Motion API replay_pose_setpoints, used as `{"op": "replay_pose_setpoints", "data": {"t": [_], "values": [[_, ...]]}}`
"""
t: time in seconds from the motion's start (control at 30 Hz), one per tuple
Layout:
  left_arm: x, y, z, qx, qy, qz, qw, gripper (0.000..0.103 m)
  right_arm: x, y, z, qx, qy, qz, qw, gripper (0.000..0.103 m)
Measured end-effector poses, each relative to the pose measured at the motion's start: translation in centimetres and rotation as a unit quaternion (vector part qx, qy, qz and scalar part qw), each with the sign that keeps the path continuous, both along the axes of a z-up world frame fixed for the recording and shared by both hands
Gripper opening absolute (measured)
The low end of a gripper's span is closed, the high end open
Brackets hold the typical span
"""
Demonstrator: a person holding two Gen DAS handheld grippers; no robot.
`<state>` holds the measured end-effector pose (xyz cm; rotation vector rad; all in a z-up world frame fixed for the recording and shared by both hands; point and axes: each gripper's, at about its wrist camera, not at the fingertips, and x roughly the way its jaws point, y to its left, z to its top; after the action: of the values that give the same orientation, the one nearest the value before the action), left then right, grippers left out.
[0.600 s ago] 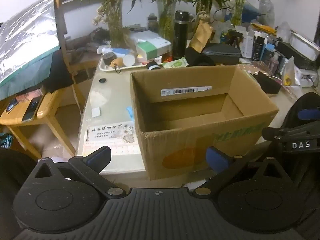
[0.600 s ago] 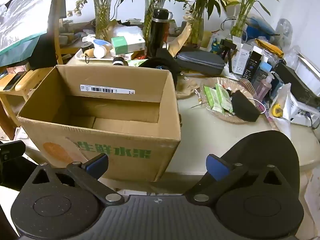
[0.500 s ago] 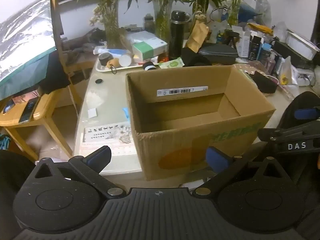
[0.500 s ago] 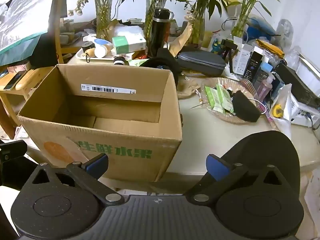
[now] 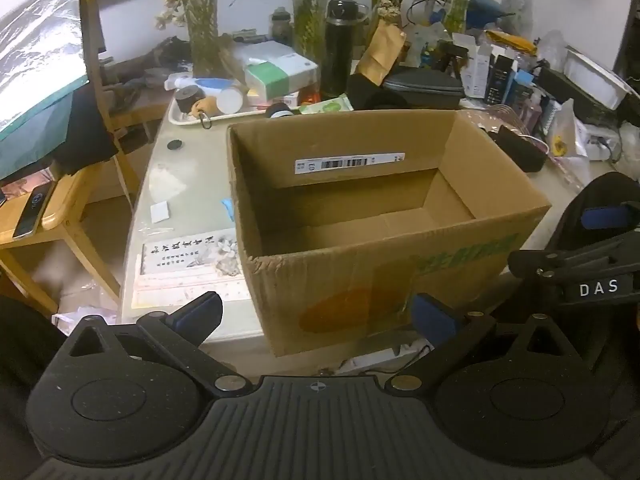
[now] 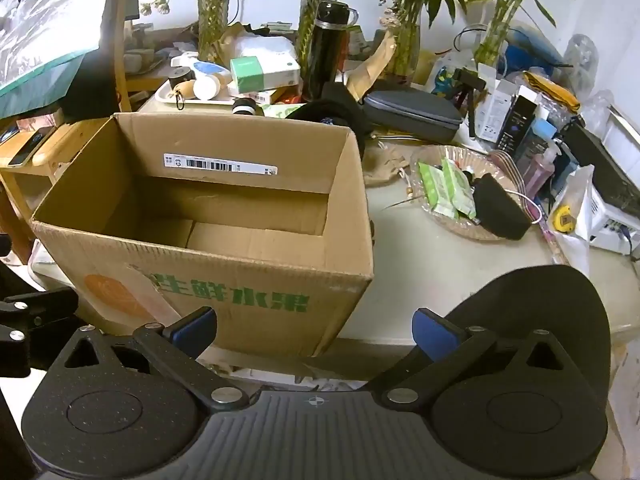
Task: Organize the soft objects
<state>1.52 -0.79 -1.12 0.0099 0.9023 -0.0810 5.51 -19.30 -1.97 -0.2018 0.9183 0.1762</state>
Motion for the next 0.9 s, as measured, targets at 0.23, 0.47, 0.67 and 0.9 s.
{"op": "replay_pose_setpoints", "data": {"t": [0.23,0.47,0.67,0.9], "values": [[0.2,0.3,2.1,0.008,0.001,-0.011,0.9999,0.103,1.0,-0.2,1.7,-0.001,0.003,0.000,1.000,0.103],[0.1,-0.1,5.5,0.018,-0.026,-0.018,0.9994,0.103,2.3,-1.2,4.1,0.015,-0.003,-0.020,1.000,0.103],[0.0,-1.5,7.7,0.016,-0.058,-0.034,0.9976,0.103,2.6,-1.1,5.6,0.006,-0.009,-0.007,1.000,0.103],[-0.5,-1.3,8.8,0.004,-0.080,-0.028,0.9964,0.103,1.9,-0.6,6.7,-0.013,-0.026,0.015,0.999,0.103]]}}
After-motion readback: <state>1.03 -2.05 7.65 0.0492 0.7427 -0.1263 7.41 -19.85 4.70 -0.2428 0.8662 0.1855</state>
